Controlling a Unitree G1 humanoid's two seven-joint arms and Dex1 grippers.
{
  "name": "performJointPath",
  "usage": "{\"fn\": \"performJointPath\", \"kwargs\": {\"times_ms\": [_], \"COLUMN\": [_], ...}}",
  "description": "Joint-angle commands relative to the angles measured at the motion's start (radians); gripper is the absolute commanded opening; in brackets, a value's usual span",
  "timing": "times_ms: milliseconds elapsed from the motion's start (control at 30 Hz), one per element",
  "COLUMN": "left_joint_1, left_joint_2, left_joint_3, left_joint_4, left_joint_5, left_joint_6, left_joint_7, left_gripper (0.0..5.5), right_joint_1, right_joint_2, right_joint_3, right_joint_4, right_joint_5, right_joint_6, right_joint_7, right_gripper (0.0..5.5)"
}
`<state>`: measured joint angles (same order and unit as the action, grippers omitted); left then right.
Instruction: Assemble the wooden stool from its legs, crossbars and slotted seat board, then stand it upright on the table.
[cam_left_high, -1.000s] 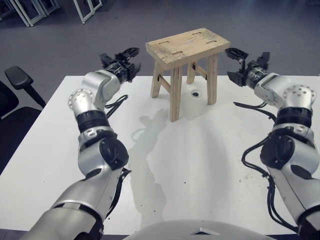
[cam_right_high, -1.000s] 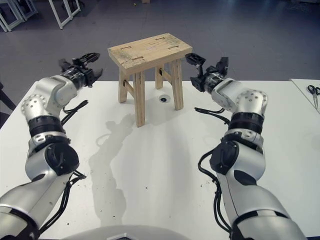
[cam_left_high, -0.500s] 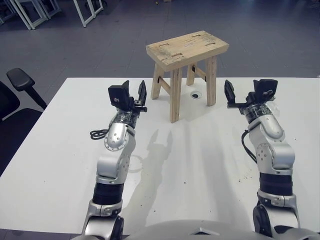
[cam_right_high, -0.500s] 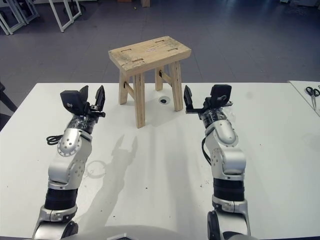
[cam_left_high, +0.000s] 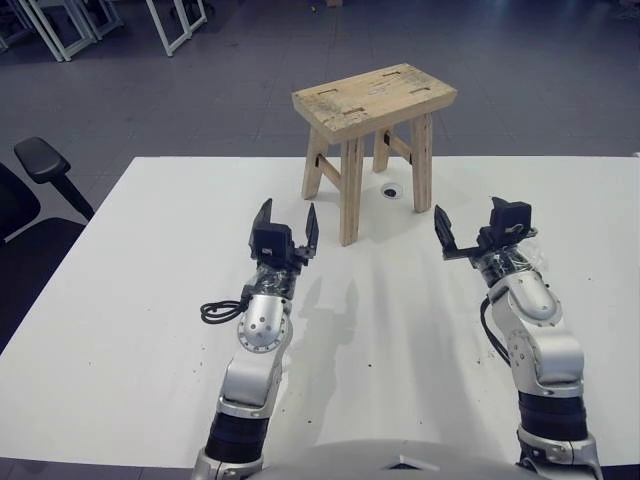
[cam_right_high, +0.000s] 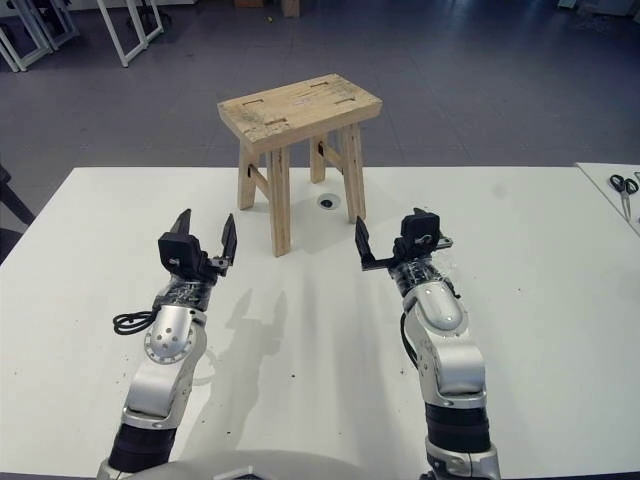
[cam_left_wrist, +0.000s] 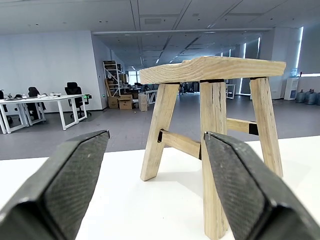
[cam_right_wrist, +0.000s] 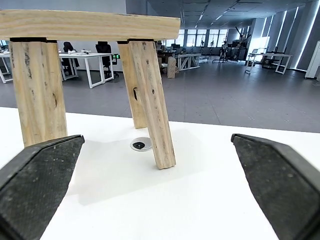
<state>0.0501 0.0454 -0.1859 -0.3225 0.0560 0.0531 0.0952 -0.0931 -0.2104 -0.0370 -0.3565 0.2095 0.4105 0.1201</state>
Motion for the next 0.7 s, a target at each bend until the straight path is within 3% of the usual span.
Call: {"fn": "performJointPath", "kwargs": {"times_ms": [33, 267, 700], "left_joint_1": [0.008, -0.121, -0.169], "left_joint_2": [-0.012, 0.019, 0.006], "left_joint_3": [0.002, 0.092, 0.107], "left_joint_4": [-0.008, 0.050, 0.051], "left_joint_5": [0.031, 0.000, 0.008], "left_joint_6": [0.010, 0.027, 0.041], "left_joint_7": [0.005, -0.041, -0.076], "left_gripper": [3.51, 3.51, 3.51], "right_joint_1": [-0.008, -0.055, -0.090], "right_joint_2": [-0.023, 0.043, 0.081], "right_joint_3": [-0.013, 0.002, -0.003], "right_joint_4": [-0.009, 0.022, 0.060], "right_joint_5": [-0.009, -0.040, -0.056], "right_joint_6": [0.031, 0.001, -0.013], "right_joint_7": [0.013, -0.041, -0.060], "right_gripper": [5.50, 5.50, 5.50]}}
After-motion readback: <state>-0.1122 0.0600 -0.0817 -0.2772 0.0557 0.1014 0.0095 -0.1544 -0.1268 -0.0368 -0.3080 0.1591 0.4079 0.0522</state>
